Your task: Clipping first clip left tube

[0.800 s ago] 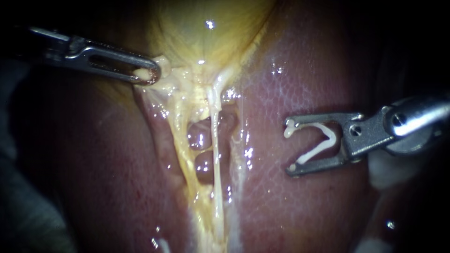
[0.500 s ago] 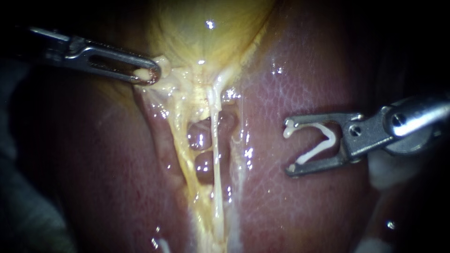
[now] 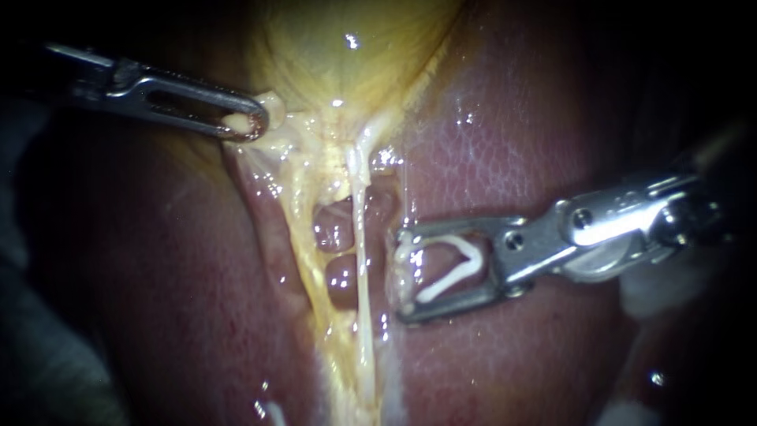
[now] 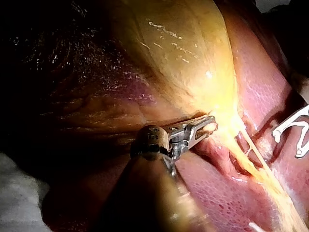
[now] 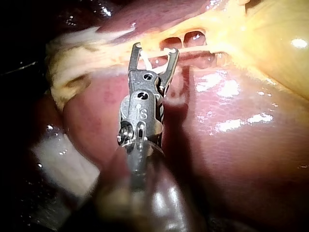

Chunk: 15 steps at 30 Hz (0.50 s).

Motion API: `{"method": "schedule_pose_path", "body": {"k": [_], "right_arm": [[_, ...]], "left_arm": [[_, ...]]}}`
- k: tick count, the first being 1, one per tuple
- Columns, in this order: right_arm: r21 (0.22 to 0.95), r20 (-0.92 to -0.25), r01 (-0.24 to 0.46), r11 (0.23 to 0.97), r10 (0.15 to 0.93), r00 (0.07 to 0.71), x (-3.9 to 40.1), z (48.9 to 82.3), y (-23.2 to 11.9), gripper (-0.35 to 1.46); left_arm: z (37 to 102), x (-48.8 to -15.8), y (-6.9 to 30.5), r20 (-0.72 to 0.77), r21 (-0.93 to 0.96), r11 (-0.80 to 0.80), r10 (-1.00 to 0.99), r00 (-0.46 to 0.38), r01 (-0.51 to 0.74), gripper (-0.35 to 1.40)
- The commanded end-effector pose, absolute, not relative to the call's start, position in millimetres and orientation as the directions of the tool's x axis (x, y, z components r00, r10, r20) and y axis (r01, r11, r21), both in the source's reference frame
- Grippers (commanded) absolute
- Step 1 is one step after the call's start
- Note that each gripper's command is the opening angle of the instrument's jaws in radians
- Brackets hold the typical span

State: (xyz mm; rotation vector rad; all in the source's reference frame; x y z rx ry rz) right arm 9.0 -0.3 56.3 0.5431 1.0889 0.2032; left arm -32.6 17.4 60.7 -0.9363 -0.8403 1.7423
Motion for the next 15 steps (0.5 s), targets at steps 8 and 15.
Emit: {"method": "schedule_pose_path", "body": {"k": [8, 15], "right_arm": [[0.597, -0.744, 0.099, 0.796, 0.504, 0.439, 11.9, 60.3, -1.3, 0.5], [0.631, -0.715, 0.085, 0.771, 0.536, 0.448, 12.6, 63.9, -2.6, 0.5]], "left_arm": [[60.6, -32.6, 17.4, -0.219, -0.855, -0.31, 0.943, -0.252, -0.416, -0.35], [60.6, -32.6, 17.4, -0.219, -0.855, -0.31, 0.943, -0.252, -0.416, -0.35]]}}
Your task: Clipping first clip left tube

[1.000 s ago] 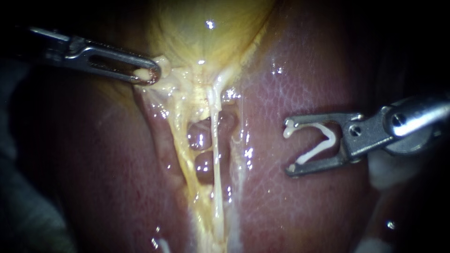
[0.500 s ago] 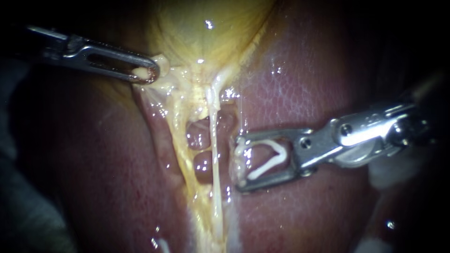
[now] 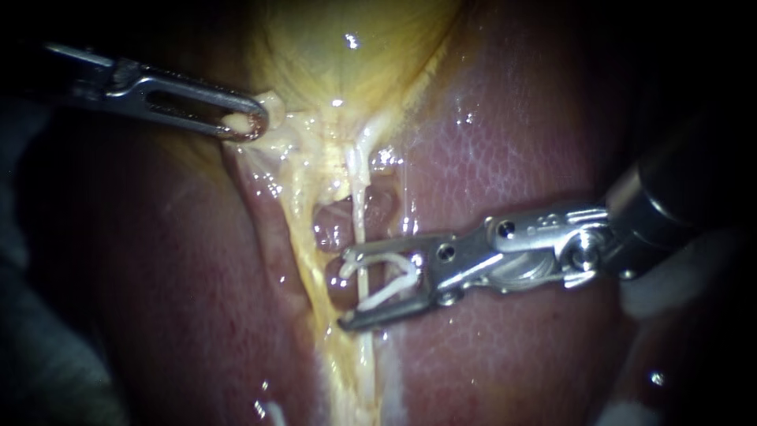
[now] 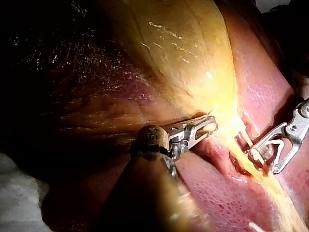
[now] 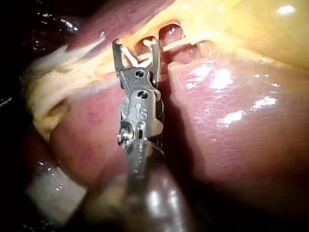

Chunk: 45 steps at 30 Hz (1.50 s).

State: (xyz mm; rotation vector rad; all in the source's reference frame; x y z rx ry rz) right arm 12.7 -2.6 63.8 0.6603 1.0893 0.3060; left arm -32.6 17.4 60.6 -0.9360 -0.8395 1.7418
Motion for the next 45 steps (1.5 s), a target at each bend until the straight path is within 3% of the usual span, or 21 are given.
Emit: {"method": "schedule_pose_path", "body": {"k": [1, 12, 24, 30, 45], "right_arm": [[0.634, -0.713, 0.082, 0.769, 0.539, 0.449, 12.6, 64.3, -2.7, 0.5], [0.668, -0.689, 0.053, 0.742, 0.591, 0.419, 14.1, 66.8, -2.4, 0.5], [0.696, -0.682, 0.049, 0.716, 0.638, 0.358, 16.8, 66.9, -3.0, 0.5], [0.712, -0.682, 0.079, 0.697, 0.662, 0.31, 18.1, 66.0, -3.5, 0.5], [0.731, -0.678, 0.194, 0.654, 0.666, 0.31, 19.1, 62.9, -5.9, 0.48]], "left_arm": [[60.6, -32.6, 17.4, -0.219, -0.855, -0.31, 0.943, -0.252, -0.416, -0.35], [60.6, -32.6, 17.4, -0.219, -0.855, -0.31, 0.943, -0.252, -0.416, -0.35], [60.6, -32.7, 17.4, -0.219, -0.855, -0.31, 0.943, -0.252, -0.417, -0.35], [60.7, -32.7, 17.4, -0.219, -0.855, -0.31, 0.943, -0.252, -0.417, -0.35], [60.6, -32.6, 17.4, -0.219, -0.855, -0.31, 0.943, -0.252, -0.416, -0.35]]}}
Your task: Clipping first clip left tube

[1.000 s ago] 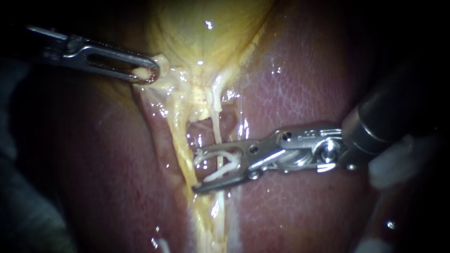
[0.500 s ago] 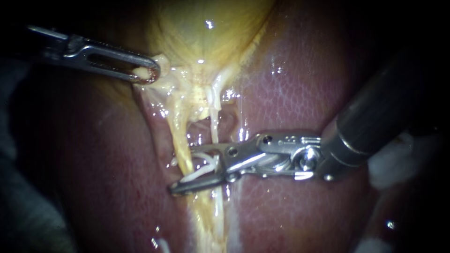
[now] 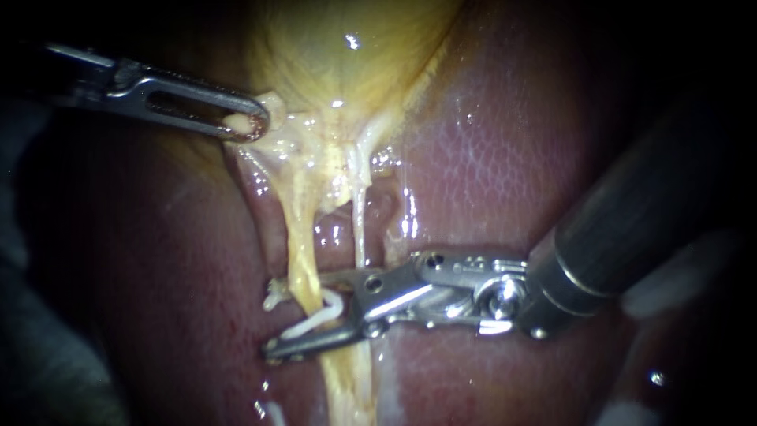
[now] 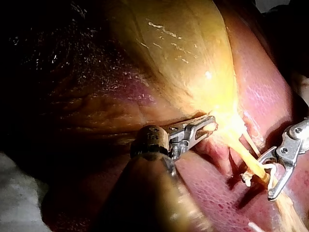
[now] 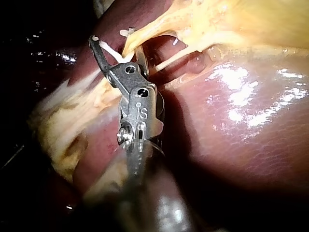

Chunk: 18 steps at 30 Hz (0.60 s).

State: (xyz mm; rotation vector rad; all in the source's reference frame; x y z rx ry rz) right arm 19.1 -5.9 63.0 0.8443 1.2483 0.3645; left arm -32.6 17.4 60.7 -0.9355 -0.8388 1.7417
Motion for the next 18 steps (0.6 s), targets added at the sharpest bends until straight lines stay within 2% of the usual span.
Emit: {"method": "schedule_pose_path", "body": {"k": [1, 8, 11, 18], "right_arm": [[0.731, -0.679, 0.2, 0.652, 0.666, 0.309, 19.1, 62.7, -6.0, 0.48], [0.738, -0.674, 0.237, 0.632, 0.671, 0.308, 18.9, 61.7, -6.1, 0.39], [0.748, -0.663, 0.25, 0.614, 0.678, 0.318, 18.6, 61.5, -6.1, 0.3], [0.762, -0.647, 0.24, 0.601, 0.692, 0.321, 17.9, 61.3, -6.0, -0.11]], "left_arm": [[60.6, -32.6, 17.4, -0.219, -0.855, -0.31, 0.943, -0.252, -0.416, -0.35], [60.6, -32.6, 17.4, -0.219, -0.855, -0.31, 0.943, -0.252, -0.416, -0.35], [60.6, -32.6, 17.4, -0.219, -0.855, -0.31, 0.943, -0.252, -0.416, -0.35], [60.7, -32.6, 17.4, -0.219, -0.855, -0.31, 0.943, -0.253, -0.416, -0.35]]}}
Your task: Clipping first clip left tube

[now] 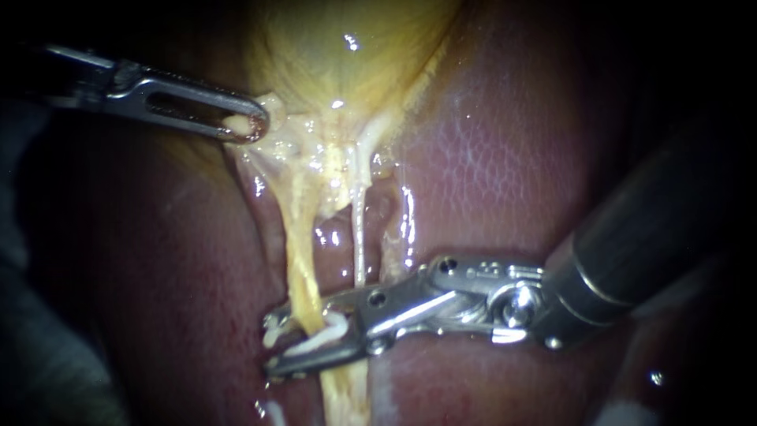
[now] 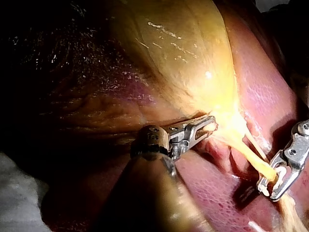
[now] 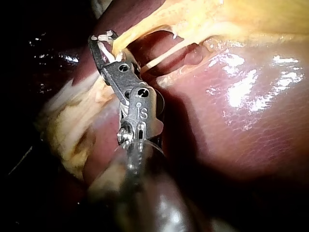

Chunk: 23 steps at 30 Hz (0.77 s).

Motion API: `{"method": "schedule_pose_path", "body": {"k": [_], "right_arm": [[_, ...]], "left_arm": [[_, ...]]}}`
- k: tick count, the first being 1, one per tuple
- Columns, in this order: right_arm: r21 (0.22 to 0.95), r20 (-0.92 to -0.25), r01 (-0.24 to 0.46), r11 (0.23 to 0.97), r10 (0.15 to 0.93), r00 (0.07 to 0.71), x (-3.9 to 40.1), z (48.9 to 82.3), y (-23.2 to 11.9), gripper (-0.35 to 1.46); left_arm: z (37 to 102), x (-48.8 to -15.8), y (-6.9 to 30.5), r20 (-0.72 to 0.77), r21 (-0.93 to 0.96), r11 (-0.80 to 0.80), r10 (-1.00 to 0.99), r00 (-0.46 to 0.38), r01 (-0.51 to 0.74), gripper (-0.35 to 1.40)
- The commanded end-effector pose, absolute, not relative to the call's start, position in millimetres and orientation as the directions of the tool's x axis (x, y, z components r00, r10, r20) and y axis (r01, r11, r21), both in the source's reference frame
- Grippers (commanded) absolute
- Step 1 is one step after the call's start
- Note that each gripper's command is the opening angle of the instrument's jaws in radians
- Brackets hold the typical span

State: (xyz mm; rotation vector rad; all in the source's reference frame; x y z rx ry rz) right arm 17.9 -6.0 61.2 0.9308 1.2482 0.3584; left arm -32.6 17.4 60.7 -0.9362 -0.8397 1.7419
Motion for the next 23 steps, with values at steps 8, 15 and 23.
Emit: {"method": "schedule_pose_path", "body": {"k": [8, 15, 23], "right_arm": [[0.776, -0.629, 0.211, 0.594, 0.71, 0.316, 17.4, 61.3, -6.1, -0.35], [0.782, -0.621, 0.17, 0.6, 0.723, 0.301, 16.8, 61.4, -6.0, -0.35], [0.776, -0.628, 0.166, 0.608, 0.72, 0.295, 16.7, 62.2, -5.9, -0.05]], "left_arm": [[60.7, -32.6, 17.4, -0.219, -0.855, -0.31, 0.943, -0.253, -0.416, -0.35], [60.7, -32.6, 17.4, -0.219, -0.855, -0.31, 0.942, -0.253, -0.416, -0.35], [60.7, -32.6, 17.5, -0.219, -0.855, -0.31, 0.943, -0.253, -0.416, -0.35]]}}
